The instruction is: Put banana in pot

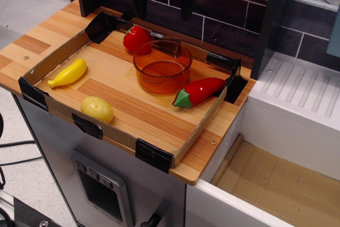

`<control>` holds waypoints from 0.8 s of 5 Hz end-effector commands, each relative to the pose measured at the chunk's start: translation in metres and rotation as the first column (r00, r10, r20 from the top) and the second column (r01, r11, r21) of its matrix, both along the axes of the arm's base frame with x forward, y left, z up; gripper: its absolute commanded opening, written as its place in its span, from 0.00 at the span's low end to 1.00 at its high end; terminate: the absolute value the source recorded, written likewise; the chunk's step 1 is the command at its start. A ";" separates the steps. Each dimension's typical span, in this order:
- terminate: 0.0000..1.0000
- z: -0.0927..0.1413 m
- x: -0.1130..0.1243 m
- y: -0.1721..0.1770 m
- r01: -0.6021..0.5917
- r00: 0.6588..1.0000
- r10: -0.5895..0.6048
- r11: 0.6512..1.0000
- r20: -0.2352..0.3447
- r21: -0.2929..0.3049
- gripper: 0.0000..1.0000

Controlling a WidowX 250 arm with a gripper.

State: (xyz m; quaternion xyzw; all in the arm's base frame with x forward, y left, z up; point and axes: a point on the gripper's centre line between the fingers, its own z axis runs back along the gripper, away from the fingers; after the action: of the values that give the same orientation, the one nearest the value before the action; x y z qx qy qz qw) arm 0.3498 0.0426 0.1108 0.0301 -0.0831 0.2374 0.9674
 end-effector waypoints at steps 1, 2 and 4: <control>0.00 0.000 0.000 0.000 0.000 1.000 0.000 1.000 0.000 0.000 1.00; 0.00 0.007 -0.017 0.009 0.178 0.981 -0.181 0.983 0.075 0.040 1.00; 0.00 0.020 -0.029 0.053 0.334 0.940 -0.329 0.941 0.088 -0.049 1.00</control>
State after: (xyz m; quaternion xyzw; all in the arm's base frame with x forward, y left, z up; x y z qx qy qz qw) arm 0.3149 0.0949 0.1167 -0.0289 -0.0956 0.0785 0.9919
